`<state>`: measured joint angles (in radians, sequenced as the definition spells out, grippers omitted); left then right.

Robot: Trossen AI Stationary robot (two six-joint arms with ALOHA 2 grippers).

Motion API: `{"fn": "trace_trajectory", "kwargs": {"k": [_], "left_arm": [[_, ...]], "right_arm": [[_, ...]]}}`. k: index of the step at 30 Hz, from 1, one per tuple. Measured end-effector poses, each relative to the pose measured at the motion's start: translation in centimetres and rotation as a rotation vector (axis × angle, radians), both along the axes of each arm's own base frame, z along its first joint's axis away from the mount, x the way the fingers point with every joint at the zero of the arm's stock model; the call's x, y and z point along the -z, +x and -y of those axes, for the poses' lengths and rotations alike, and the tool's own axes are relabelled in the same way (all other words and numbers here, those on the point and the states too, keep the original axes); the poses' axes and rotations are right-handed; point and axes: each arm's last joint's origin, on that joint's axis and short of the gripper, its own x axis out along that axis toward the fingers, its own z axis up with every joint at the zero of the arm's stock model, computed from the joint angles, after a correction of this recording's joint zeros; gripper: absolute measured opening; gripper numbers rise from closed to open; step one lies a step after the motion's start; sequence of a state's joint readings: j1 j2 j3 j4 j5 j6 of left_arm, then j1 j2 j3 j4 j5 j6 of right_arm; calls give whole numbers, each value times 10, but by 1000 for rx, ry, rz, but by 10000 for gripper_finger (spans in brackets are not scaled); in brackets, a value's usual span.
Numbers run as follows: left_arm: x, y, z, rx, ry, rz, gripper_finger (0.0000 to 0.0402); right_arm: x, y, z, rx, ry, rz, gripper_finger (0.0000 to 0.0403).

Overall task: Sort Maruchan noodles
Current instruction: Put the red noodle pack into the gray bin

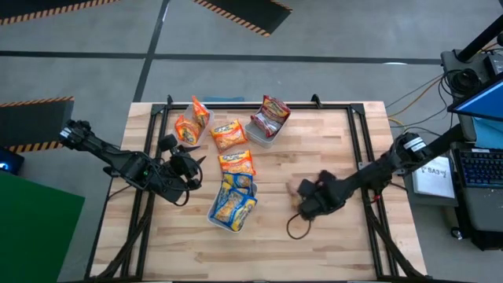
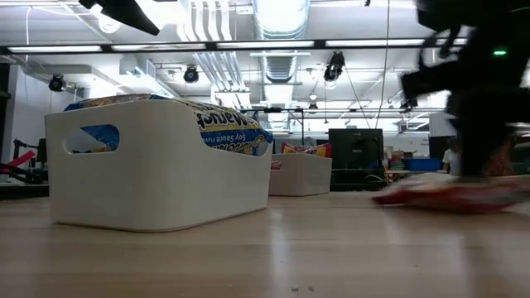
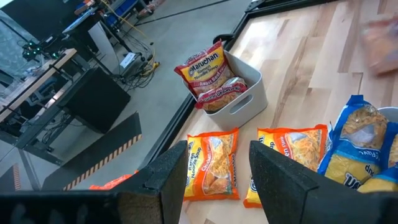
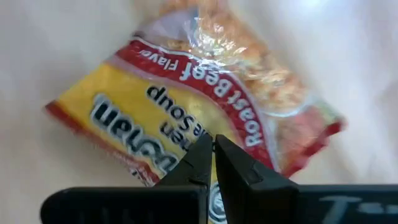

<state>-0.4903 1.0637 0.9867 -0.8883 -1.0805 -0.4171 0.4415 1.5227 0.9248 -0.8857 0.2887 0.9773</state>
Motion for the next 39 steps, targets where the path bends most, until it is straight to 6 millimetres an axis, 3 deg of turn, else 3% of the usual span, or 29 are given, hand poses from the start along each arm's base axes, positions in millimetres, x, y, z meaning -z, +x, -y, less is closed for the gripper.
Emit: {"fn": "trace_trajectory", "kwargs": {"k": [5,10,14,24,29,34,39], "left_arm": [[0,0,0,0,-3,7,155],[-1,2,1,6,-2,13,155],[-2,2,1,6,-5,18,155],[-8,18,10,65,-51,110,155],[-9,47,25,167,-44,168,155],[6,82,39,256,37,145,155],[21,115,40,370,34,158,144]], "right_arm": [[-16,29,11,-49,-167,228,12],[-33,47,30,-100,-138,235,12],[-42,50,40,-141,-111,234,12],[-43,17,52,-175,-123,235,12],[-48,-6,58,-127,-98,326,12],[-50,-27,63,-74,-57,475,12],[-50,-45,67,-37,-18,607,12]]}}
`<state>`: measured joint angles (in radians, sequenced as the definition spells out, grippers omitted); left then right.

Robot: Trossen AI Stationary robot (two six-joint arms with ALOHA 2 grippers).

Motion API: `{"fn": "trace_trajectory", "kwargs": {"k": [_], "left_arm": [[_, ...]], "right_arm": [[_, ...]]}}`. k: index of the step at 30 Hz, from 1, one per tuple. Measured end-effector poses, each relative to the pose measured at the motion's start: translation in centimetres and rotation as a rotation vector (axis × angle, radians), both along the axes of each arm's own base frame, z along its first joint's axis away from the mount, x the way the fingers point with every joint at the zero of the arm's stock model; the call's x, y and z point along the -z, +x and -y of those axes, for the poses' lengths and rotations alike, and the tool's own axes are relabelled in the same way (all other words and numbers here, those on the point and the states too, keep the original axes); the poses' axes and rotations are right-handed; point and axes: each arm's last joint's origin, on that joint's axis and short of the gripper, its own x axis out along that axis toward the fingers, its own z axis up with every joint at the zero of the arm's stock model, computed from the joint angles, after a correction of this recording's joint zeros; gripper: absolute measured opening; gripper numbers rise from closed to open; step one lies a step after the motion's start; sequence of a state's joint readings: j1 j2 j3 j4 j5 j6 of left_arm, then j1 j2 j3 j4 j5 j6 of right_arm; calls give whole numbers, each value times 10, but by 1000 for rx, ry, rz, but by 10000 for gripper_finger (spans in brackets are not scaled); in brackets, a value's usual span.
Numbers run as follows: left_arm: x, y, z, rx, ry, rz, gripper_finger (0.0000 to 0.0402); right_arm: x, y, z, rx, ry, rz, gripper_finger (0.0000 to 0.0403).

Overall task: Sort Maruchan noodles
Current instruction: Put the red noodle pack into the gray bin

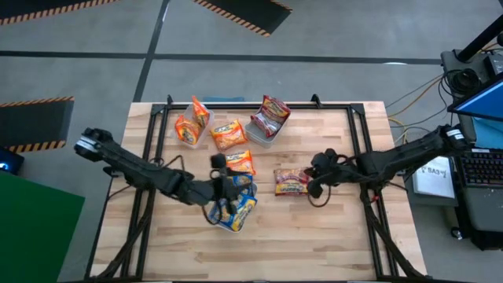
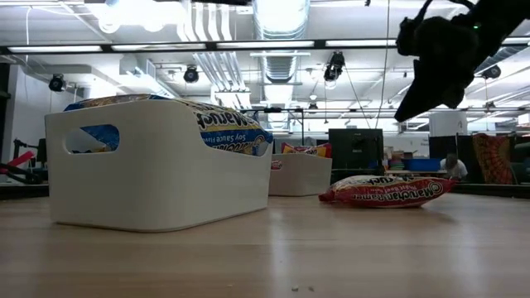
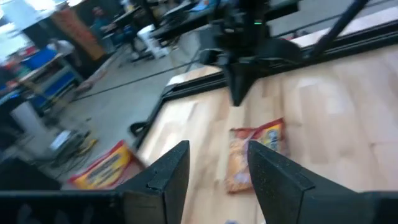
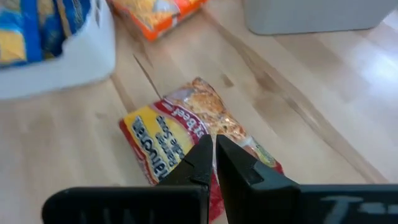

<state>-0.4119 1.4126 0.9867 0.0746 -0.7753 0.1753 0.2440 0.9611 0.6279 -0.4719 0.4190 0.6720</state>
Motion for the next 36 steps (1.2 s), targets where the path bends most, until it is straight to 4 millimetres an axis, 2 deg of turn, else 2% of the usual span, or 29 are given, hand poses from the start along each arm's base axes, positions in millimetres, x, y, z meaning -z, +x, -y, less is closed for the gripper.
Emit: {"fn": "trace_trajectory", "kwargs": {"k": [7,14,20,26,36], "left_arm": [[24,39,-17,76,-49,39,100],[59,68,-34,84,-73,-52,45],[78,98,-40,115,-68,-113,5],[98,126,-53,90,-75,-160,1],[130,164,-51,86,-73,-242,0]], "right_arm": [[4,-17,4,21,57,143,12],[13,-26,6,96,143,158,12],[13,-26,6,124,173,168,12],[12,-25,6,131,182,174,12],[13,-25,4,215,386,189,18]]}}
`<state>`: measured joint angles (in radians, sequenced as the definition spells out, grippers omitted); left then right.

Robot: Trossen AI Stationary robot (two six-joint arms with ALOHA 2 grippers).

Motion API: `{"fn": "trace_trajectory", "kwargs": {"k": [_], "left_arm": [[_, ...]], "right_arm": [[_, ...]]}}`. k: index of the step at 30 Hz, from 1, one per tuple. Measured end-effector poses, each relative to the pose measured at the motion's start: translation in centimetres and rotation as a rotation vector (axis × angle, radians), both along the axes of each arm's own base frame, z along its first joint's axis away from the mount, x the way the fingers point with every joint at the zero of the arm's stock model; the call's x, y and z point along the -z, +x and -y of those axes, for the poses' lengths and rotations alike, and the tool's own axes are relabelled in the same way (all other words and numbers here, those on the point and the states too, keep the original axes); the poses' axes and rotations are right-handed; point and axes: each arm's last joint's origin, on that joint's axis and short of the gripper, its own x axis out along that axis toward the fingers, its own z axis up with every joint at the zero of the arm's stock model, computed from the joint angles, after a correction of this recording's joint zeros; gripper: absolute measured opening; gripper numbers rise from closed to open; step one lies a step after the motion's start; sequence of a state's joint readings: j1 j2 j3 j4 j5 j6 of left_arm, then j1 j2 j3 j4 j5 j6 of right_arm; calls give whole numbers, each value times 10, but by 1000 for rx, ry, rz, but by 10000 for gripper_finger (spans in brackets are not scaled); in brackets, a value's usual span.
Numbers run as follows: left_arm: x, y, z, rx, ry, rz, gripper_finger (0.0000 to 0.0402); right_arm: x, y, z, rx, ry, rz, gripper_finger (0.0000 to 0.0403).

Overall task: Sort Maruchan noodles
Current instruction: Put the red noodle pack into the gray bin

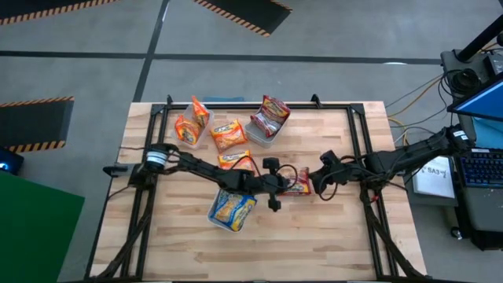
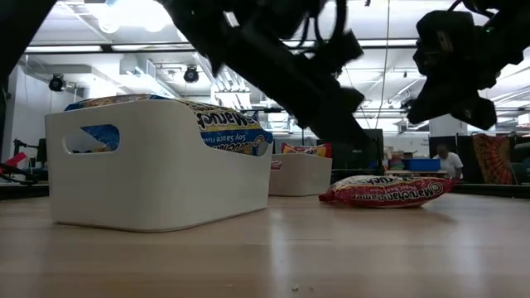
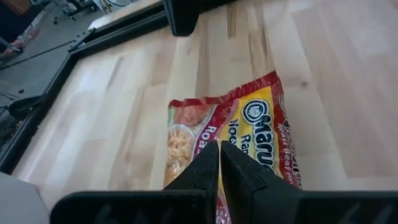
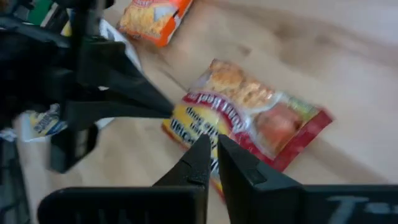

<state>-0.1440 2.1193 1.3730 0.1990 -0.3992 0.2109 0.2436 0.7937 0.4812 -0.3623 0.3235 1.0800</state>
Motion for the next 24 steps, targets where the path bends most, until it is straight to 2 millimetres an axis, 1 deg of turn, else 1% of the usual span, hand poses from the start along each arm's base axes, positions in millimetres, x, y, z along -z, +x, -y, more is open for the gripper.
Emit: {"fn": "trace_trajectory", "kwargs": {"k": [2,4,10,15,20,24], "left_arm": [[7,4,0,1,5,-11,0],[12,6,0,1,7,-20,0],[22,4,-1,-2,11,-48,0],[27,0,-6,-10,20,-109,0],[32,-3,-9,-22,21,-164,0],[32,-4,-10,-24,20,-170,0]], "right_arm": [[1,0,-1,4,48,-4,34],[3,-2,-1,18,97,-31,59],[19,-15,0,61,162,-189,162],[37,-21,2,113,193,-222,241],[57,-22,6,143,233,-146,301],[70,-20,11,164,264,-38,328]]}}
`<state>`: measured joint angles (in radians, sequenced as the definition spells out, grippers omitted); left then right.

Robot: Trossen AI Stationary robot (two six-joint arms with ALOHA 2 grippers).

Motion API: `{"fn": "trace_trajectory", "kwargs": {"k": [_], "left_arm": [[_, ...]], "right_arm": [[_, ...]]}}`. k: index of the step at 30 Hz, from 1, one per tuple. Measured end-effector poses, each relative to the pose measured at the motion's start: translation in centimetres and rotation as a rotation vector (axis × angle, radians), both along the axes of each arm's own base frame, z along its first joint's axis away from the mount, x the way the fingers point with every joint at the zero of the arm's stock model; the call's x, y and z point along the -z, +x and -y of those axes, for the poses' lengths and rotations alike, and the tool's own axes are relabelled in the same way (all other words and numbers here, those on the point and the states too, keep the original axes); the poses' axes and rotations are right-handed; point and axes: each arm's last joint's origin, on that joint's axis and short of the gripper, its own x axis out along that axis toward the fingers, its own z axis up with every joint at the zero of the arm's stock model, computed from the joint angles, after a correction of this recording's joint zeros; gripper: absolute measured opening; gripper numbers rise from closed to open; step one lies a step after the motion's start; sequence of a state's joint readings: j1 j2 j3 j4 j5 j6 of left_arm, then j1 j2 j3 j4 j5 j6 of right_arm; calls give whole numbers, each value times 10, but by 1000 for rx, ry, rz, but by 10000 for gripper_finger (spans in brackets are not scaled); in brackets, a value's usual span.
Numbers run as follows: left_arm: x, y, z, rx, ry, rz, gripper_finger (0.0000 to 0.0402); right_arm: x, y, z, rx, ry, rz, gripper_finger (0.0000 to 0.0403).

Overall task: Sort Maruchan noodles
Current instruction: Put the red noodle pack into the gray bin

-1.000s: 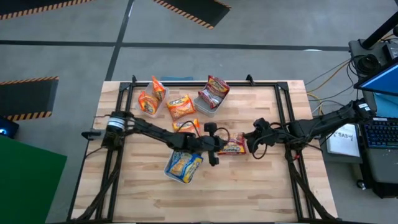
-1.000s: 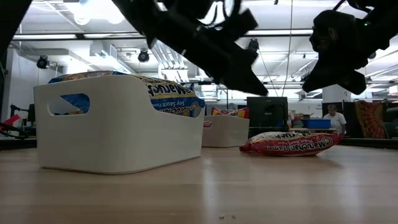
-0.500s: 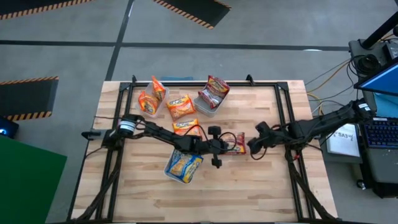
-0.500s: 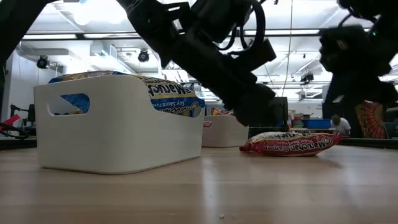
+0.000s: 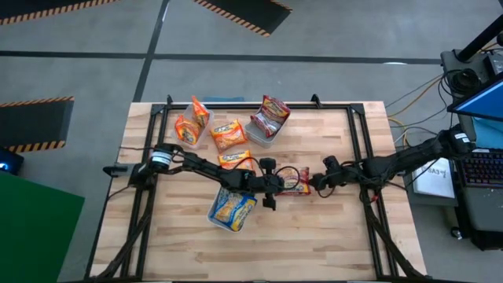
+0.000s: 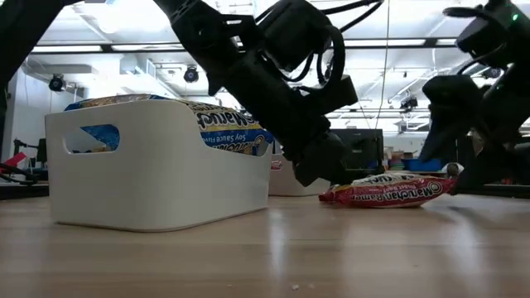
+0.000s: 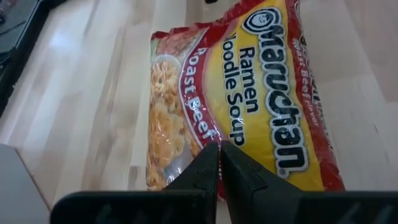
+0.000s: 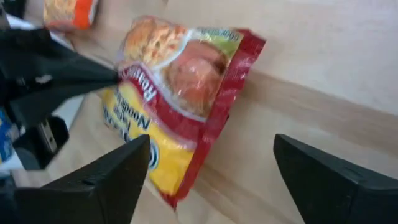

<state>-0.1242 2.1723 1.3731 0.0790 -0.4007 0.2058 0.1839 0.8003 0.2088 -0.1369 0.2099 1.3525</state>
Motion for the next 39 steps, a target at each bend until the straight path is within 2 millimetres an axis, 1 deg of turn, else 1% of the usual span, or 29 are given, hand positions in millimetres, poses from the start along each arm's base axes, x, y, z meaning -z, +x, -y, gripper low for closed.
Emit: {"fn": "trace_trajectory", "kwargs": {"k": [4,9,14,18,23,31,35,39], "left_arm": [[1,-2,-1,-5,-1,-23,0],[3,-1,-5,-24,-13,-23,0],[5,-1,-8,-36,-18,-30,0],[5,-2,-8,-37,-18,-32,0],[5,-2,-8,-39,-20,-31,0],[5,-2,-8,-42,-23,-30,0],[6,-2,-8,-42,-24,-30,0],[6,-2,-8,-43,-25,-30,0]], "right_arm": [[9,-2,6,36,4,35,337],[12,-1,11,58,-8,70,338],[16,1,12,61,-10,71,338],[18,9,11,55,-12,96,338],[22,23,9,32,-37,121,337],[28,46,7,-5,-93,147,323],[28,56,7,-15,-119,145,302],[27,60,8,-16,-136,146,249]]}}
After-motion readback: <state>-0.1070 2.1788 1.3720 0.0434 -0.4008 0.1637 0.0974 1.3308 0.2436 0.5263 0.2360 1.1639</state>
